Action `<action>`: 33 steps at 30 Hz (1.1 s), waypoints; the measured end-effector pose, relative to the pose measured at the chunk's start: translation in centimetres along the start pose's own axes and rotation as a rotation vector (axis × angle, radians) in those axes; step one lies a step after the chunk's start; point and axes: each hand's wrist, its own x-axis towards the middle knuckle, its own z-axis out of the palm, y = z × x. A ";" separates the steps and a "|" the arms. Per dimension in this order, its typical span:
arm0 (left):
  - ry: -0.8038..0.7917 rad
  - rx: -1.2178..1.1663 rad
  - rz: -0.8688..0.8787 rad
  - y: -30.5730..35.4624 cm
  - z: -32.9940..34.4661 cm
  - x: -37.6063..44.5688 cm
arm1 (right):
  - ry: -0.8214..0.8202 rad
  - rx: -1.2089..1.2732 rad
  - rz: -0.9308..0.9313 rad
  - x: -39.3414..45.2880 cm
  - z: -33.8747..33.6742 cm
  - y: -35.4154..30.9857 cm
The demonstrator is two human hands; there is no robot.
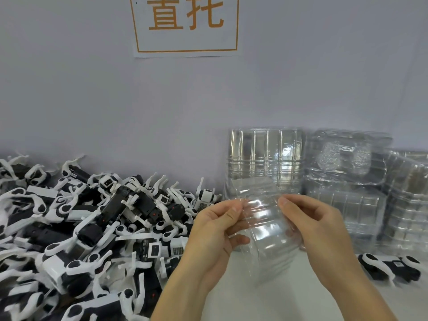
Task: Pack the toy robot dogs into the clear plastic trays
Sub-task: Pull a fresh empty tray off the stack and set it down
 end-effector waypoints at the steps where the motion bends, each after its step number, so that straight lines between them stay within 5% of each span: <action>1: -0.019 -0.013 0.000 0.0 0.0 0.0 | -0.011 0.020 -0.002 -0.1 0.0 -0.1; 17: -0.134 -0.073 -0.007 -0.6 0.1 0.0 | -0.027 0.134 0.043 0.2 -0.1 0.3; 33: 0.006 0.042 0.005 -0.6 -0.2 0.3 | -0.088 0.130 0.058 0.5 -0.7 1.0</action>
